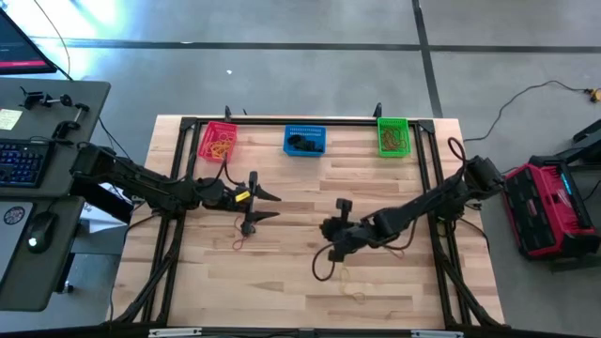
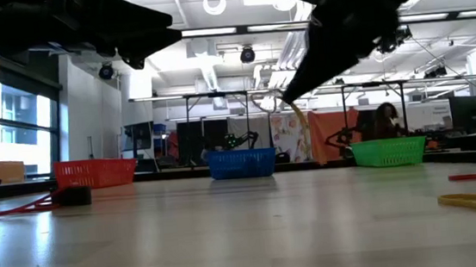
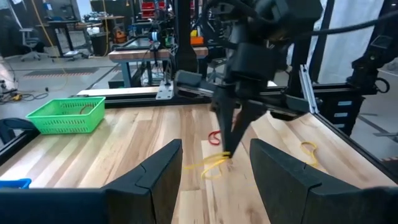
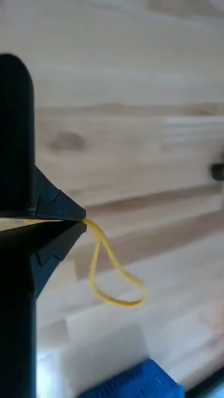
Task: Sort rubber bands into baskets
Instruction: Put the top yellow rubber band into the red bin
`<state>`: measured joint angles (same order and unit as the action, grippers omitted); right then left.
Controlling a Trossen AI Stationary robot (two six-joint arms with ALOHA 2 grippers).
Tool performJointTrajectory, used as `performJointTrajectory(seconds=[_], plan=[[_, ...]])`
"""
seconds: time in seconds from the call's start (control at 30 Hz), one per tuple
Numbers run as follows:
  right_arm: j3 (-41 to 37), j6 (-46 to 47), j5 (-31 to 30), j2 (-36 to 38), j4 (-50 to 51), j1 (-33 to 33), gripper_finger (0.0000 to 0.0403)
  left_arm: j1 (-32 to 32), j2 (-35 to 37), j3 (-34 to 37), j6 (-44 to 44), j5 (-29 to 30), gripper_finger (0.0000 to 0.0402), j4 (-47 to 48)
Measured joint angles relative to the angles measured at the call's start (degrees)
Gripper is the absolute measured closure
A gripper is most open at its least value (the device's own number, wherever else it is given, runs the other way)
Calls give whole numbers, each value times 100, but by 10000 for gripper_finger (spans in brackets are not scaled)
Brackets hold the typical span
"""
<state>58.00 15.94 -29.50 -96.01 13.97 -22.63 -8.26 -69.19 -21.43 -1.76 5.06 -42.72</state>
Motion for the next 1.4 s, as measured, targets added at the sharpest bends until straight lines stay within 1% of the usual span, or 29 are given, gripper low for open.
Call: performJointTrajectory(seconds=[0.2,0.27,0.33,0.63,0.7,0.97,1.07,1.23,1.4], plan=[[0,-267,-290,4,-532,172,403,-56,-2,0,1,-5,220,4],[0,-343,-545,4,-658,183,403,-54,-2,0,47,-7,220,7],[0,-434,-794,7,-779,191,403,-54,-2,0,177,-7,220,7],[0,-687,-1219,9,-1335,192,403,-52,-2,0,898,15,215,9],[0,-820,-1254,9,-1586,192,403,-52,-2,0,1054,17,208,26],[0,-1358,-1257,9,-2720,207,403,-52,-5,0,1090,63,168,67],[0,-1506,-1237,9,-3032,240,403,-52,-94,-30,1210,73,161,42],[0,-1785,-1220,9,-3589,240,403,-71,-609,-371,1195,98,160,18],[0,-1901,-1200,9,-3783,240,403,-124,-1101,-819,853,95,160,-189]])
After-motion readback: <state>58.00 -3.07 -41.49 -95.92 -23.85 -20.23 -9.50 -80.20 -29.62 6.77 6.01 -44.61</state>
